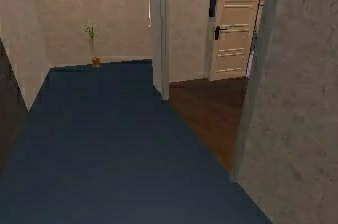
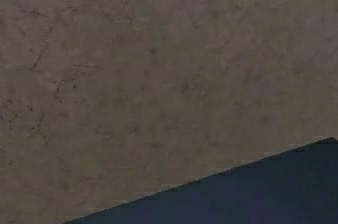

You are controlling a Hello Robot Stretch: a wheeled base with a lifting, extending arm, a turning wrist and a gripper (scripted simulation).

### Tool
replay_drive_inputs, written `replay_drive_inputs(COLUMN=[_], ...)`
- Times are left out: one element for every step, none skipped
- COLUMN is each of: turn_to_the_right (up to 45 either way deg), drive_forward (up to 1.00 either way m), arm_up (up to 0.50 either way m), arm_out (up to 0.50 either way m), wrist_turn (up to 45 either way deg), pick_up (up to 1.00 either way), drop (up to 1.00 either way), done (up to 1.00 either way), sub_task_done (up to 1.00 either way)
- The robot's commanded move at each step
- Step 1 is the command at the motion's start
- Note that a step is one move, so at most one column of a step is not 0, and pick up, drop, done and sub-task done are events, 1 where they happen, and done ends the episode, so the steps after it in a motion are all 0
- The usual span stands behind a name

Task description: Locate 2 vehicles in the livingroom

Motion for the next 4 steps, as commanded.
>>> replay_drive_inputs(turn_to_the_right=[0.0, -3.0, 0.0, 27.0], drive_forward=[1.00, 0.00, 0.55, 0.00], arm_up=[0.00, 0.00, 0.00, 0.00], arm_out=[0.00, 0.00, 0.00, 0.00], wrist_turn=[0.0, 0.0, 0.0, 0.0], pick_up=[0.00, 0.00, 0.00, 0.00], drop=[0.00, 0.00, 0.00, 0.00], done=[0.00, 0.00, 0.00, 0.00], sub_task_done=[0.00, 0.00, 0.00, 0.00])
